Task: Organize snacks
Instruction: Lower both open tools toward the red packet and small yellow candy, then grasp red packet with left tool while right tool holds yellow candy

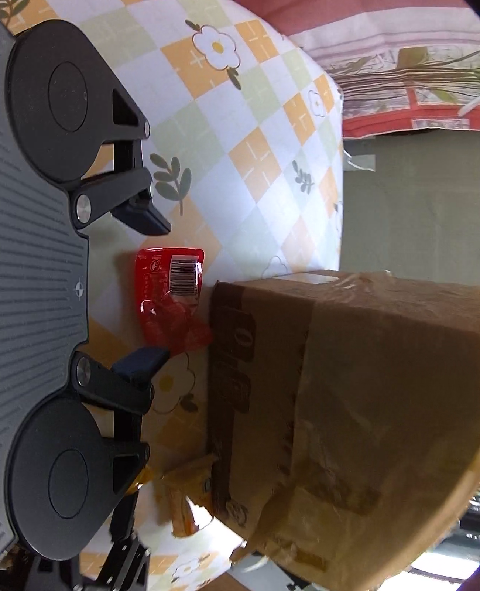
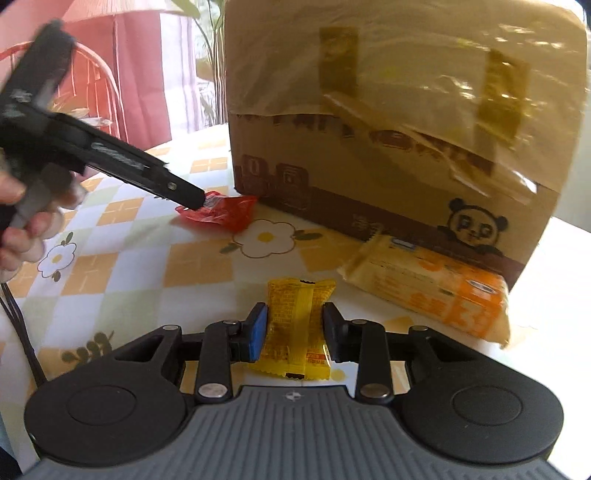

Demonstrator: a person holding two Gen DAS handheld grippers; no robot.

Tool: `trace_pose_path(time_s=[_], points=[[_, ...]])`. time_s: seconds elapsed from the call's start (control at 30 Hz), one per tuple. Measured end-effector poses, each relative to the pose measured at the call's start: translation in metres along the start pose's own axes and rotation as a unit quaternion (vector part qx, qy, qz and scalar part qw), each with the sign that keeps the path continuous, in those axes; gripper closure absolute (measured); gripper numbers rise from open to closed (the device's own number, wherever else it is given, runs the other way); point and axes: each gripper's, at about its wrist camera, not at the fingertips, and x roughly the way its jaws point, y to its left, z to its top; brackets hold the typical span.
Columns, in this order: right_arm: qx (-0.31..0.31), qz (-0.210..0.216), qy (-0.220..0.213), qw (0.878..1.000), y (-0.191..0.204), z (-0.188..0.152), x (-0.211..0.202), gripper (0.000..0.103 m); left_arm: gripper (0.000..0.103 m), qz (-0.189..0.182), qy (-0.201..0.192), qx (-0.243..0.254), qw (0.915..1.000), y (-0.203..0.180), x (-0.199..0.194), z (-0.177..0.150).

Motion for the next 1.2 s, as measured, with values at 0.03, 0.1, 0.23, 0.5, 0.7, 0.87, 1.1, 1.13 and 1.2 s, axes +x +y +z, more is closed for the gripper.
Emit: trace_pose_path(time_s=[0.03,0.1,0.23,0.5,0.7,0.87,1.1,1.13,1.2], points=[[0.001,0.001,-0.001,1.0,0.0,0.001,0.0,0.069,0.027,0.0,0.001,-0.003,1.0,0.0,0.003,0.001],[-0.002,0.0,-0.003,1.0,0.0,0.0,0.001,0.069,0.026,-0.001,0.0,-0.007,1.0,-0.001,0.006,0.004],[-0.004,0.0,-0.005,1.0,-0.001,0.0,0.002,0.069,0.021,0.011,-0.004,-0.011,0.9999,-0.003,0.015,0.01],[0.004,0.006,-0.007,1.0,-0.003,-0.002,0.0,0.069,0.011,0.045,0.017,0.05,0.9976,-0.028,0.039,0.012],[0.008,0.008,-0.008,1.0,-0.004,-0.002,-0.001,0.069,0.009,0.059,0.013,0.037,0.9975,-0.035,0.043,0.013],[0.009,0.009,-0.008,1.0,-0.004,-0.002,-0.001,0.069,0.033,0.059,0.0,0.037,0.9976,-0.038,0.037,0.013],[0.008,0.009,-0.007,1.0,-0.004,-0.002,-0.001,0.069,0.07,0.056,-0.011,0.126,0.9904,-0.067,0.019,-0.001],[0.008,0.009,-0.007,1.0,-0.003,-0.002,-0.001,0.069,0.073,0.058,-0.014,0.133,0.9893,-0.071,0.016,-0.004],[0.008,0.009,-0.007,1.0,-0.004,-0.002,-0.001,0.069,0.076,0.058,-0.018,0.135,0.9889,-0.075,0.011,-0.009]])
